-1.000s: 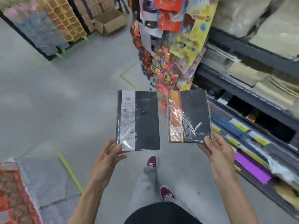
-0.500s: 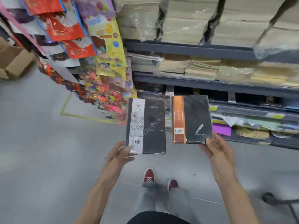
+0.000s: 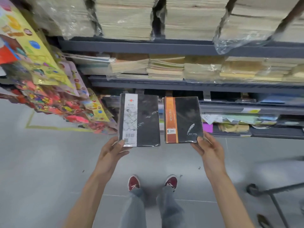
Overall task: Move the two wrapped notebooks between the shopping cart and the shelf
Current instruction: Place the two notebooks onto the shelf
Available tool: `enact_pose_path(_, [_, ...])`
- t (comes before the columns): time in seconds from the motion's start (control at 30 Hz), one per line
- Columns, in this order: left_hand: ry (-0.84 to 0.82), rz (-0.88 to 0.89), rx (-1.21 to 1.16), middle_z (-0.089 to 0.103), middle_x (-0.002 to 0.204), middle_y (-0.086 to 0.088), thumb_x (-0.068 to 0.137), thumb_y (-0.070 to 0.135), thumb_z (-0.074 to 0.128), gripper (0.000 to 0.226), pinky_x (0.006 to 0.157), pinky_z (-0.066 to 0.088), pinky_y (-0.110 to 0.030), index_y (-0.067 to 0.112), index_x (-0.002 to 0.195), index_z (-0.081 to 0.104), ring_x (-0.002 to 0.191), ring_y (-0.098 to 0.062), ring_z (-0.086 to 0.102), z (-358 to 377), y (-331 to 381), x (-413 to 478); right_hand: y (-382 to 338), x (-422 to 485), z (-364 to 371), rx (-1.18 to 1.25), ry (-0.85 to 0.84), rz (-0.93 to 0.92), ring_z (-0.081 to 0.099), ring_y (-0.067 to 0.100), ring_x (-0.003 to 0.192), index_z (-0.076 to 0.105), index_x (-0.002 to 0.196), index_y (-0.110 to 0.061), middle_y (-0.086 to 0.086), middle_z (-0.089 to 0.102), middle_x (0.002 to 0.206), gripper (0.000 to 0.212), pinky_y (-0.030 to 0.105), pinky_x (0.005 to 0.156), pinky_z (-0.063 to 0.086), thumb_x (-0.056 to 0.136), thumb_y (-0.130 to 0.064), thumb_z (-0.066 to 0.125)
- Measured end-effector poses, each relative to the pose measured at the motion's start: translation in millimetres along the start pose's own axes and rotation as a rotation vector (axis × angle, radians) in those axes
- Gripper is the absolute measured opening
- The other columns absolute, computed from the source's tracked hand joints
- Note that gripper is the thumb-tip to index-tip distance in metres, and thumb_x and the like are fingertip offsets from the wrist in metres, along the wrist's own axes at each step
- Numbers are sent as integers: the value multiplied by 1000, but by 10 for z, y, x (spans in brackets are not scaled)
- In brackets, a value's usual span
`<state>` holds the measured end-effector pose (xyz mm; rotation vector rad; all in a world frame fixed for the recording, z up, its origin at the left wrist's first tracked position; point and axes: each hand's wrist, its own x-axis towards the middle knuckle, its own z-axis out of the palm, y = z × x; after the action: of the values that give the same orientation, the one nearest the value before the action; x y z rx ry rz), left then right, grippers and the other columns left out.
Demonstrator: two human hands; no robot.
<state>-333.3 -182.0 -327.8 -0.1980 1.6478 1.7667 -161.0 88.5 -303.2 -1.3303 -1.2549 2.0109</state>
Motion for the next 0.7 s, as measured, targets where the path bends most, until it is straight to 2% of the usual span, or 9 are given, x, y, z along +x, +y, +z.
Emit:
enact_pose_path(0.1, [19,-19,-21,65,126,-23,99,10,55,29,79,58,-28,-3,125,56,104,-33,66,51,-115,240,74,178,-31,-5,-1,15,70,24,105,61,131,-3,6,76,105,34,30,85,59,96,1,58])
enact_pose_path(0.2, [-3,-7,26,67,123,-21,99,15,55,33,78,56,-27,-5,126,55,101,-27,69,71,-159,452,146,320,14,9,35,14,71,23,99,64,125,-6,6,76,99,30,27,81,59,96,1,59])
enact_pose_path(0.3, [7,16,11,69,122,-19,84,33,75,61,76,57,-26,-4,128,54,100,-28,69,50,-208,658,241,479,93,41,61,12,71,21,96,64,123,-5,8,74,99,28,28,83,60,96,0,59])
enact_pose_path(0.33, [8,16,11,69,122,-17,84,34,77,63,76,57,-26,-2,129,55,102,-28,69,38,-226,740,278,546,126,45,64,11,71,19,95,65,120,-7,9,73,99,26,27,82,59,96,1,59])
enact_pose_path(0.4, [-15,24,36,69,123,-13,95,24,65,43,78,56,-26,0,129,56,104,-27,69,34,-283,915,373,698,194,39,76,8,69,18,92,66,116,-8,6,71,97,23,27,82,60,96,1,60])
enact_pose_path(0.5, [-24,41,27,68,118,-11,100,13,57,25,78,57,-26,1,122,58,97,-22,69,42,-336,1179,504,922,316,70,101,0,62,23,95,60,126,0,13,60,94,31,26,79,60,95,0,62])
enact_pose_path(0.6, [-40,77,3,67,121,-14,98,15,61,39,79,56,-26,-3,131,54,99,-23,67,55,-377,1412,591,1071,412,121,113,-13,64,24,98,54,132,3,15,63,98,38,22,75,58,95,-1,63])
enact_pose_path(0.7, [-56,119,15,63,127,-24,89,23,65,55,87,56,-31,-3,136,52,105,-28,64,62,-438,1613,611,1189,474,142,134,-28,69,25,98,58,126,0,5,72,94,32,21,75,58,94,-2,64])
